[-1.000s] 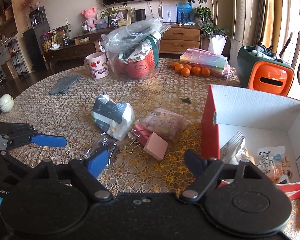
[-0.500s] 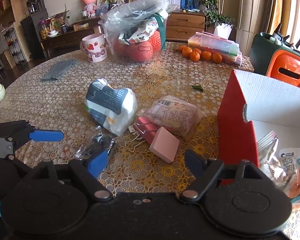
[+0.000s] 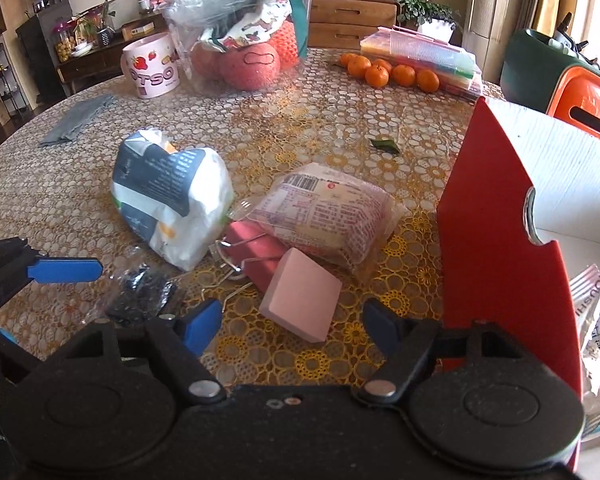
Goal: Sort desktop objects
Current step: 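Move both tools back to the table, left tool approaching the black bag, then grasp the small black bag with the left tool while the right tool grasps the pink sponge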
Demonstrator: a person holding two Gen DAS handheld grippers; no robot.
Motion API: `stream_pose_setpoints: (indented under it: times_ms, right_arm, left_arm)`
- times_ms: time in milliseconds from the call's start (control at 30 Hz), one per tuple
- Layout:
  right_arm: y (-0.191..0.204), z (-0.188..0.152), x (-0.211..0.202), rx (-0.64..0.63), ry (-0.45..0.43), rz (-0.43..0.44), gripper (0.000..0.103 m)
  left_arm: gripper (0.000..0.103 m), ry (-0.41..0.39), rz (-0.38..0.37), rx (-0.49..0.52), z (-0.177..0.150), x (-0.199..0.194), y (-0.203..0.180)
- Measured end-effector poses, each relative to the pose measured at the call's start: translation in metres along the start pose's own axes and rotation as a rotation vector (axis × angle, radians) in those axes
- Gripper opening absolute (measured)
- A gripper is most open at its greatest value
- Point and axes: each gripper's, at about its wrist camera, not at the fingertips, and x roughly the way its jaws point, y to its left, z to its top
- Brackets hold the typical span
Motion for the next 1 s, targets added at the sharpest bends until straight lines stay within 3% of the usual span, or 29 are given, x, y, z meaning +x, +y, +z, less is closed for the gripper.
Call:
stream_pose_setpoints:
  times_ms: [400,667,800,1000]
  right_arm:
    - [-0.002,0.003,0.013,0.0,0.02,0.006,0.064]
    - [-0.004,0.002,0.012,0.016,0.023,0.004,0.052]
    - [-0.006,0.0,0.01,0.033,0.021,0.005,0.047]
    - [-0.008,-0.001,0.006,0.056,0.006,0.003,0.039]
  left_arm:
    - [0.094,-0.002,0.008,0.015,0.002,0.006,-0.005]
    - [0.069,0.023,0.039,0.055,-0.001,0.008,-0.012]
    - [0.062,0.027,0.038,0.044,-0.001,0.006,-0.012]
    - [0.042,0.03,0.051,0.035,-0.001,0.004,-0.011]
